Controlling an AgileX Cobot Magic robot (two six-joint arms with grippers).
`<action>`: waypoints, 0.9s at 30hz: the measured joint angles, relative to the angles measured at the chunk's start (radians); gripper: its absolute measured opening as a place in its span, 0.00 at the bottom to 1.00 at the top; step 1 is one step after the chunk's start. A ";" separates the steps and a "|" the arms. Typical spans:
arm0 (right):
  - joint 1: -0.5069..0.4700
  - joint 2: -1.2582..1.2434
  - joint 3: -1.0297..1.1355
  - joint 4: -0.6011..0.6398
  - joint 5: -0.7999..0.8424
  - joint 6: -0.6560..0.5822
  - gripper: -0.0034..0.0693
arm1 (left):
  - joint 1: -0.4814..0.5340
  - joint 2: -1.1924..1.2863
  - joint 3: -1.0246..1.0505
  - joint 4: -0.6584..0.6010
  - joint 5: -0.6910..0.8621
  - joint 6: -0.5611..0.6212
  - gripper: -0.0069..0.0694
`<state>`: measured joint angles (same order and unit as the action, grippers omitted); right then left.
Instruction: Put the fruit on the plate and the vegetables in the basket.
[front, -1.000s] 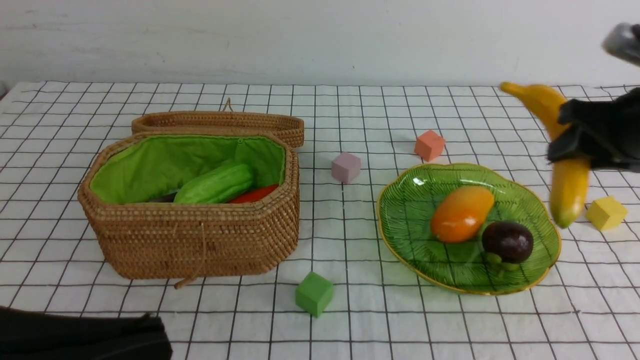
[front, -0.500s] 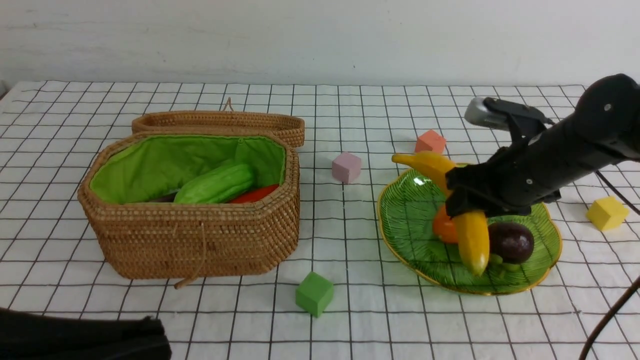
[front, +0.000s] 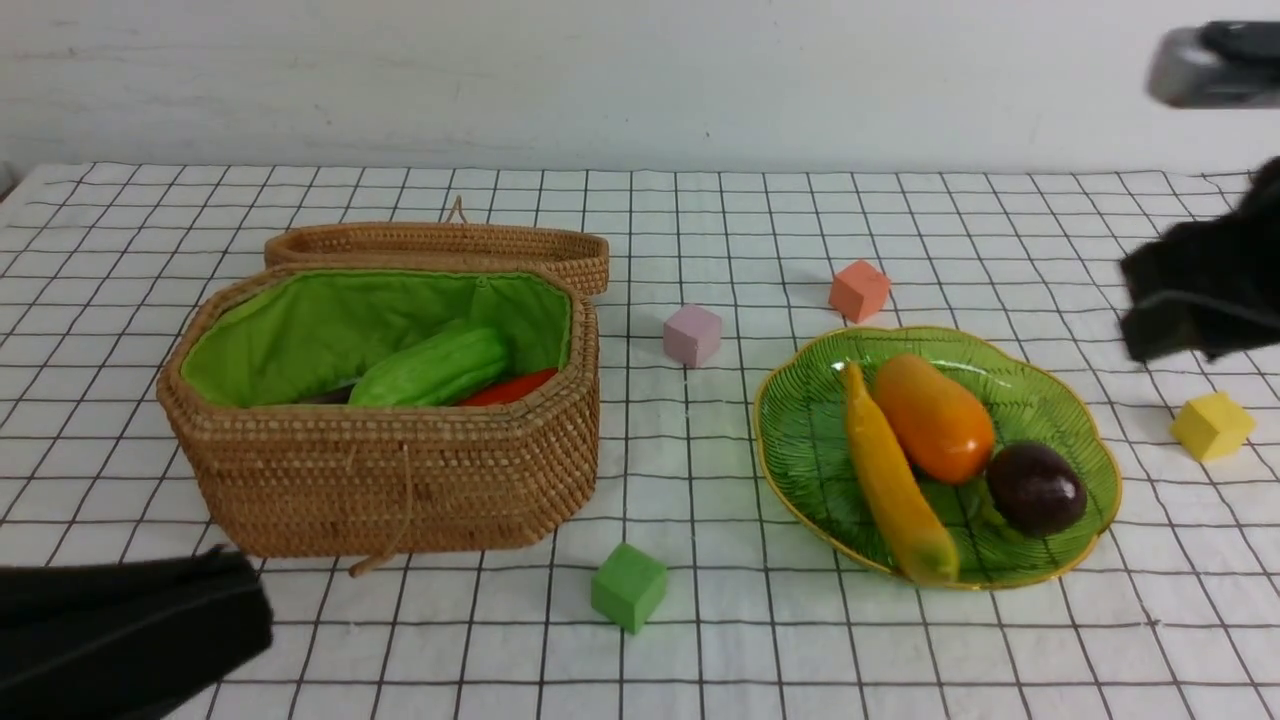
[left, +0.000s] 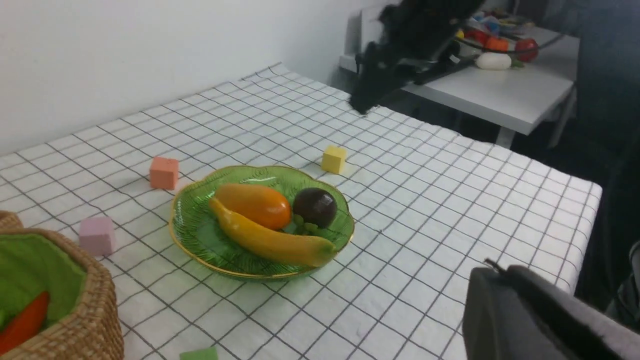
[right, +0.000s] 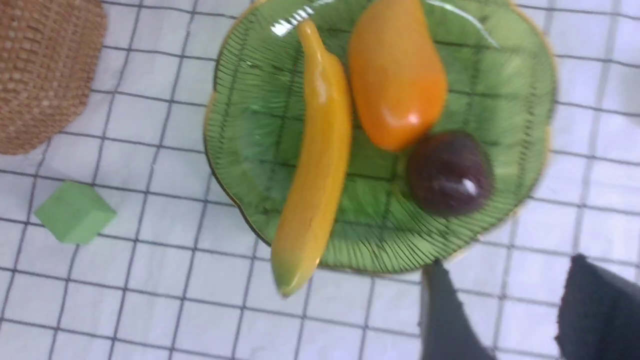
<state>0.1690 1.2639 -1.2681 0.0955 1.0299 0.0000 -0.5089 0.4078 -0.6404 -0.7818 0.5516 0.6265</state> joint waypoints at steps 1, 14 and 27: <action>0.000 -0.074 0.043 -0.016 0.016 0.013 0.34 | 0.000 -0.047 0.041 0.000 -0.030 -0.011 0.07; 0.000 -0.637 0.533 0.012 -0.013 0.102 0.05 | 0.000 -0.344 0.456 -0.029 -0.459 -0.026 0.07; 0.000 -0.737 0.575 0.003 -0.001 0.106 0.06 | 0.000 -0.345 0.558 -0.036 -0.481 -0.026 0.07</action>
<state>0.1690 0.5269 -0.6929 0.0987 1.0293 0.1060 -0.5089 0.0623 -0.0823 -0.8176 0.0704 0.6003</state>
